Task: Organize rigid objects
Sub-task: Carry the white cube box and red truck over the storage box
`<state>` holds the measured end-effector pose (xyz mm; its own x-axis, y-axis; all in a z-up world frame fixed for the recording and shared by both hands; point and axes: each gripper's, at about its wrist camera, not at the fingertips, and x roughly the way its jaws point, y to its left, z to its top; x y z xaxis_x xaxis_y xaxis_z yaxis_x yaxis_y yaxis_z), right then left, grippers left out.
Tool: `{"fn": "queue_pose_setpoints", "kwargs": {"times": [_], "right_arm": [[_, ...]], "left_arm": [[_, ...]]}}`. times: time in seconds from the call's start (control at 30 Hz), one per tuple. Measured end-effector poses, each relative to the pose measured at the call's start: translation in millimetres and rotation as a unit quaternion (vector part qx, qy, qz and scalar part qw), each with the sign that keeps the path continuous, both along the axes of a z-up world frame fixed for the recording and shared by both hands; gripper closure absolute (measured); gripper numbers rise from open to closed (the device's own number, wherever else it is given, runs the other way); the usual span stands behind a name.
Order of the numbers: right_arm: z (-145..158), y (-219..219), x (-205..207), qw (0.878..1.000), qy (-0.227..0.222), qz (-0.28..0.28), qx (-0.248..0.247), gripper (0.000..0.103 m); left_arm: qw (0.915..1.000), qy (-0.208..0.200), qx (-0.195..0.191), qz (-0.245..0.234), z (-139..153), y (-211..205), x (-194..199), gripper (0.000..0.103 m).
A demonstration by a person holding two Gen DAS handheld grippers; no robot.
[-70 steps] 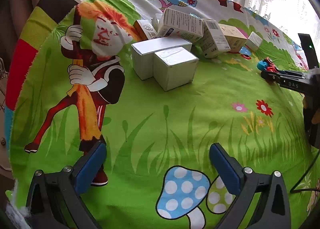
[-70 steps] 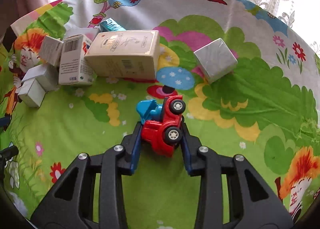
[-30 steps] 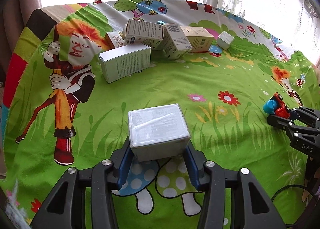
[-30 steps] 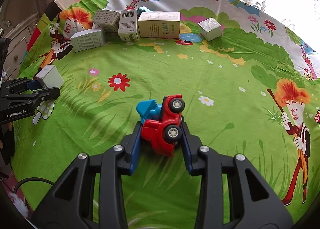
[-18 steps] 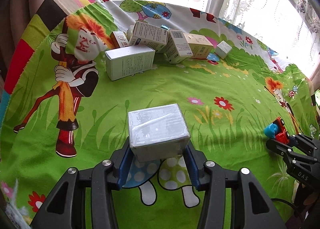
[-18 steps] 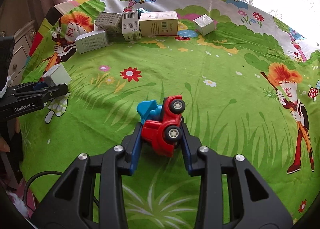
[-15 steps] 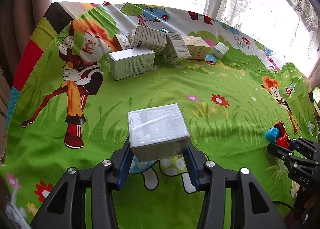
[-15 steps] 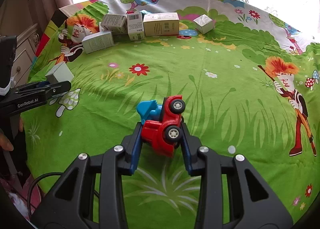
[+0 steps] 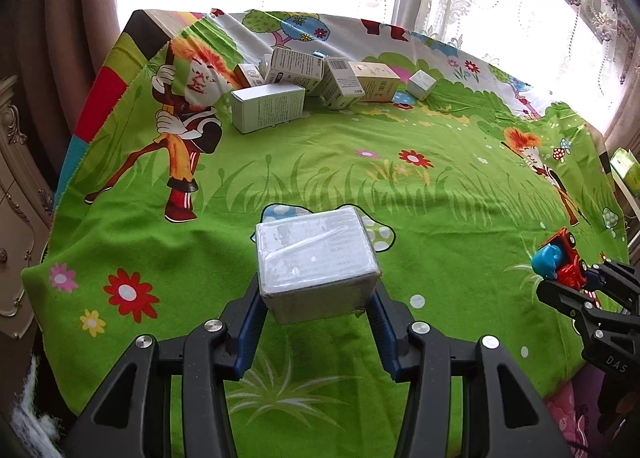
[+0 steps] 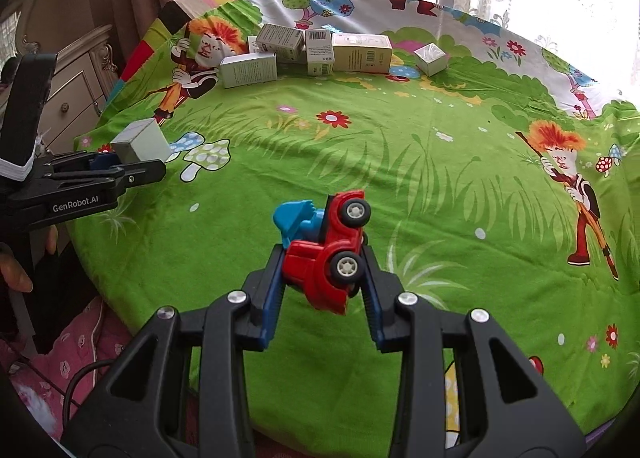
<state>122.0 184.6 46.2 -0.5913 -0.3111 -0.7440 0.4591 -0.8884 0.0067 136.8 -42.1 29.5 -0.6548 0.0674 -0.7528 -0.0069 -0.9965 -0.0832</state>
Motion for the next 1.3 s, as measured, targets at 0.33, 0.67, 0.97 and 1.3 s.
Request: {"fn": "queue_pose_setpoints", "kwargs": {"times": [0.33,0.67,0.97,1.3], "right_arm": [[-1.2,18.4,38.7,1.000,0.003,-0.004,-0.013,0.063],[1.4,57.1,52.0,0.999,0.001,-0.043,-0.027,0.063],[5.3,91.9,78.8,0.996,0.006,-0.078,-0.032,0.063],[9.6,138.2,102.9,0.992,0.010,-0.126,-0.028,0.063]], "left_arm": [[0.9995,-0.011,-0.017,-0.024,-2.2,15.1,24.9,0.054],[0.9945,-0.023,-0.032,-0.097,-6.5,73.4,33.5,0.054],[0.9872,-0.021,-0.048,-0.150,-2.1,112.5,47.3,0.054],[0.9704,-0.020,-0.064,-0.232,3.5,169.3,64.9,0.054]]}}
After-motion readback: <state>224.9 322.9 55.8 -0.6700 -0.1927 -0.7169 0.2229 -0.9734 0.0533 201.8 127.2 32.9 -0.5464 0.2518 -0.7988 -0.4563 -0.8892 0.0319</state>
